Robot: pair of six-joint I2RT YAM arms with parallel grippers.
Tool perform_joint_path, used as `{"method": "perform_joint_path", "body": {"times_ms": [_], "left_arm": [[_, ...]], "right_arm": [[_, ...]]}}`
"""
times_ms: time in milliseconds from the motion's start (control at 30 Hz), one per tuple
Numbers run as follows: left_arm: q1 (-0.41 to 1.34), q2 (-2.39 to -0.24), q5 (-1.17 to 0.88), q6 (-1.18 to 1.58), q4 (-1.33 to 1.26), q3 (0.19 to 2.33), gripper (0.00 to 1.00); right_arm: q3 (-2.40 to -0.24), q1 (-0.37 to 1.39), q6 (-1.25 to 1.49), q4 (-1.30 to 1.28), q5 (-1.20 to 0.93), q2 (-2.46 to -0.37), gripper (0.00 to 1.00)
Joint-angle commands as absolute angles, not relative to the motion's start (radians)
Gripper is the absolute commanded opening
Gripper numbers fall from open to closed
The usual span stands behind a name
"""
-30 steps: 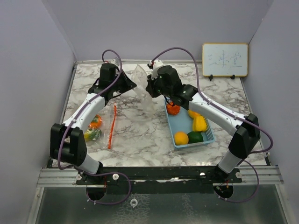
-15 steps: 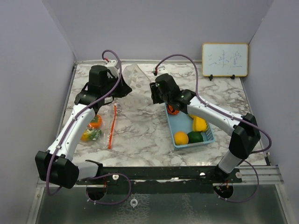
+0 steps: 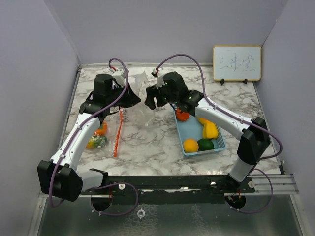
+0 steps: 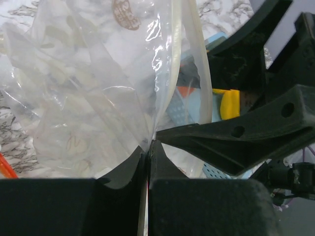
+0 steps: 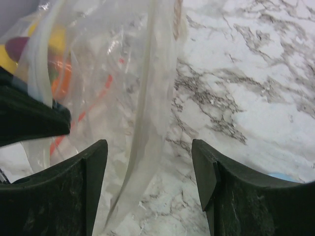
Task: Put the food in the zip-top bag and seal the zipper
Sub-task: Open the zipper of the food storage bag.
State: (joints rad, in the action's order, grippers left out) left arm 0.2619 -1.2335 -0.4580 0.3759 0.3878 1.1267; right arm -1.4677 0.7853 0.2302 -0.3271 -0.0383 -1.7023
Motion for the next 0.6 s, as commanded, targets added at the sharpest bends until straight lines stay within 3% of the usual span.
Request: {"method": "perform_joint_path", "body": {"times_ms": [0, 133, 300, 433, 567], "left_arm": [[0.260, -1.192, -0.576, 0.408, 0.309, 1.110, 0.00], [0.260, -1.162, -0.581, 0.389, 0.347, 1.120, 0.00], [0.260, -1.156, -0.255, 0.245, 0.618, 1.226, 0.00], [0.258, -1.177, -0.062, 0.156, 0.772, 1.302, 0.00], [0.258, -1.204, -0.079, 0.164, 0.767, 1.304, 0.00]], "right_arm": [[-1.567, 0.784, 0.221, -0.272, -0.072, -1.784, 0.69], [-1.619, 0.784, 0.232, -0.381, 0.172, -1.844, 0.69], [-1.510, 0.749, 0.225, -0.477, 0.459, -1.828, 0.67], [-1.399, 0.671, 0.247, -0.486, 0.414, -1.782, 0.67], [-1.319, 0.658, 0.151, -0.366, 0.154, -1.719, 0.68]]}}
